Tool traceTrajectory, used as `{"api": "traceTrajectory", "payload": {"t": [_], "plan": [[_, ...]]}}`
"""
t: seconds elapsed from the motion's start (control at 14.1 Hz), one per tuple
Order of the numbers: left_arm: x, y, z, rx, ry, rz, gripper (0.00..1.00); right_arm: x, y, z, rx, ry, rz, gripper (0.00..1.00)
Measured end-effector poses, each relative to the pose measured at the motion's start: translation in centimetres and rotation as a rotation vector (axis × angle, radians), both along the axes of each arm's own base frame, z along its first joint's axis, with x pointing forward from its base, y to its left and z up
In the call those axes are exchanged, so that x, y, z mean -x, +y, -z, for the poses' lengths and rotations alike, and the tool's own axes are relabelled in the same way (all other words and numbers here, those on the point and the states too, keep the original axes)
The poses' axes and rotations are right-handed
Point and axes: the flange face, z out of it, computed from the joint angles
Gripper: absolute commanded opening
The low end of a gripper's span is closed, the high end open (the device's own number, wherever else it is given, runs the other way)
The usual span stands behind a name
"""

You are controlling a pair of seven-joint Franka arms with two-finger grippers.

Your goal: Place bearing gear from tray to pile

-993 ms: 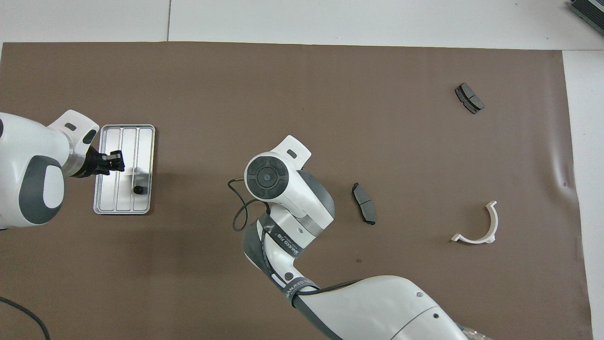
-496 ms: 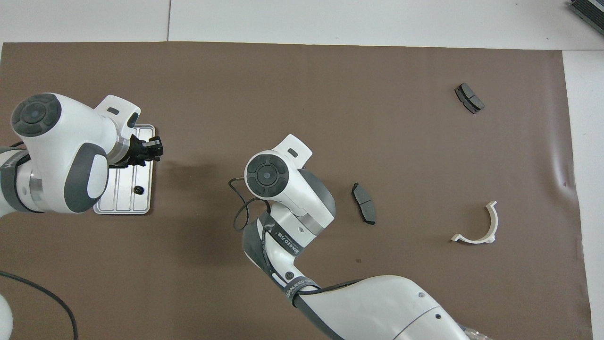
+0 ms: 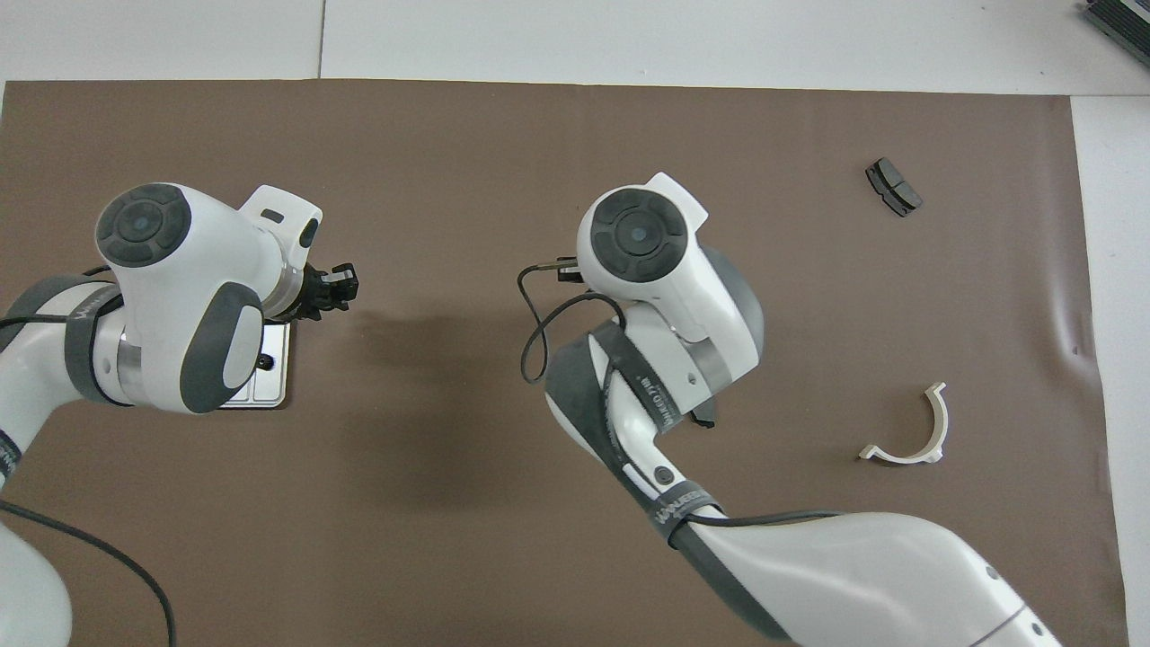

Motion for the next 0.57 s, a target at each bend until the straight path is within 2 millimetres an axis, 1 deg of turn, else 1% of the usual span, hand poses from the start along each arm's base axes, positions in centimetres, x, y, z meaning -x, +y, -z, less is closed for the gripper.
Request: {"api": "traceTrajectory", "payload": {"t": [0.07,0.14,0.21,0.35,0.43,0.57], "plan": [[0.7,-2.3,0.0,0.002,-0.001,-0.004,0.14,-0.8,-3.0,-0.9,-0.002,0.013,-0.003,0.00],[1.5,-4.9,-0.1,0.004,-0.002,-0.010,0.14,-1.5,-5.9,-1.2,0.003,0.027,-0.008,0.00],[2.6,-7.5,-0.1,0.007,-0.005,-0.018,0.14,-2.3,-8.5,-1.0,0.008,0.039,-0.016,0.00],[4.7,-12.3,-0.2,0.016,-0.015,-0.022,0.14,-3.3,-13.4,-0.1,0.006,0.065,-0.033,0.00],[5.9,-14.4,-0.3,0.020,-0.018,-0.008,0.14,-3.7,-15.8,0.4,0.002,0.076,-0.039,0.00],[8.0,-18.0,-0.4,0.030,-0.030,0.034,0.14,-4.2,-20.3,1.5,0.001,0.079,-0.055,0.00]]}}
